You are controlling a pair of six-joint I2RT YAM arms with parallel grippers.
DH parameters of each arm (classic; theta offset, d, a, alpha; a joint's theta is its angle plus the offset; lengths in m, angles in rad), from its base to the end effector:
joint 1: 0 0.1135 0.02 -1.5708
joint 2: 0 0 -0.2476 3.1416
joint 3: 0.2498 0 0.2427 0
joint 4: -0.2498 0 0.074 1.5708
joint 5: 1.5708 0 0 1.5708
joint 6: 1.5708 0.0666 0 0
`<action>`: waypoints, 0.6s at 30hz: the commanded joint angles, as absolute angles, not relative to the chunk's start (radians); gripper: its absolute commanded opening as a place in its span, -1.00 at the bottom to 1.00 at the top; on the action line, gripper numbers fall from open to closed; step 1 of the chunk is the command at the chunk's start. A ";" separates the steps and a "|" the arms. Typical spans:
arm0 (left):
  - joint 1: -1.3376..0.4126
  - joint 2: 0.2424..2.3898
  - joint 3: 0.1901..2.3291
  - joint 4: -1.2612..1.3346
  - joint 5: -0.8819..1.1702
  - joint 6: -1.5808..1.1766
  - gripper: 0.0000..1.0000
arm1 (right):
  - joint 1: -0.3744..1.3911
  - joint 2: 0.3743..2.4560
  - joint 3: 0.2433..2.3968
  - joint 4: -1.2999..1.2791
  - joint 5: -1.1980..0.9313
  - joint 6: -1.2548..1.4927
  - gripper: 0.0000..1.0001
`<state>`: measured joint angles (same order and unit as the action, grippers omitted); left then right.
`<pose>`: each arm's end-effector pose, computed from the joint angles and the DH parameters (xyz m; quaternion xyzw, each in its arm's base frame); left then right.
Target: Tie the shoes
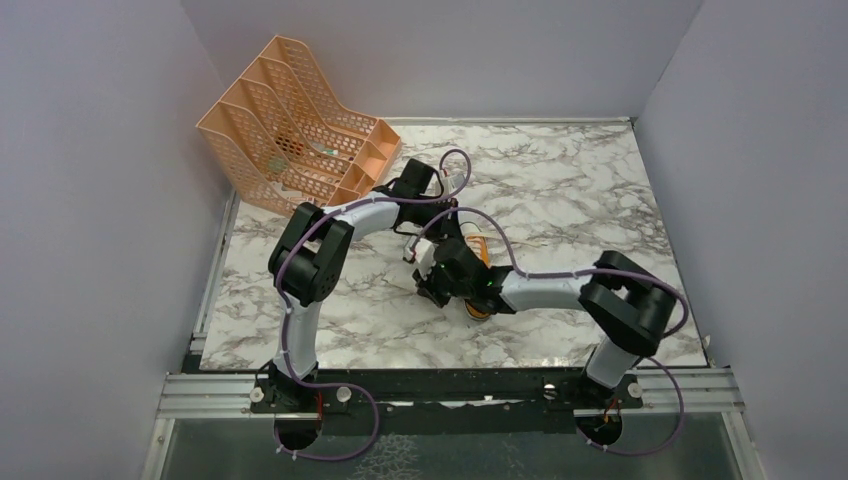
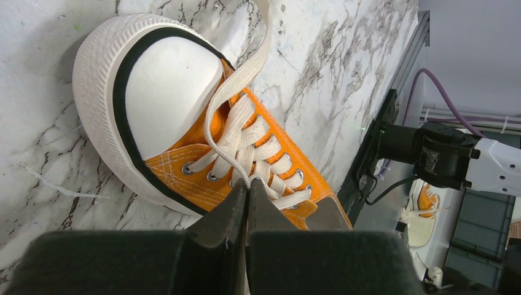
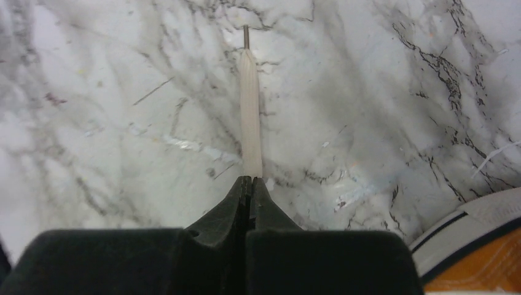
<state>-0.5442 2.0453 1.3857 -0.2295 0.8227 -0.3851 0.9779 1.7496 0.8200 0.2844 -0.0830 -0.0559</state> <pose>0.3434 -0.2649 0.1444 0.2019 0.8505 -0.4742 0.1050 0.1993 0.3057 0.1202 -0.4579 0.7681 0.2317 0.3830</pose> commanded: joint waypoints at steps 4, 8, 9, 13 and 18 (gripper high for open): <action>-0.535 2.028 1.387 -0.215 0.823 -0.400 -1.00 | 0.979 1.438 0.754 0.078 -0.147 -0.029 -0.99; -0.535 2.016 1.368 -0.192 0.824 -0.425 -1.00 | 0.978 1.297 0.735 -0.081 -0.068 -0.007 -0.99; -0.535 2.015 1.369 -0.190 0.825 -0.432 -1.00 | 0.979 1.261 0.737 -0.125 -0.033 -0.006 -0.99; -0.535 2.008 1.368 -0.177 0.833 -0.455 -1.00 | 0.976 1.136 0.742 -0.277 0.086 -0.030 -0.99; -0.535 1.990 1.359 -0.176 0.846 -0.481 -1.00 | 0.918 1.117 0.837 -0.445 0.140 -0.058 -0.99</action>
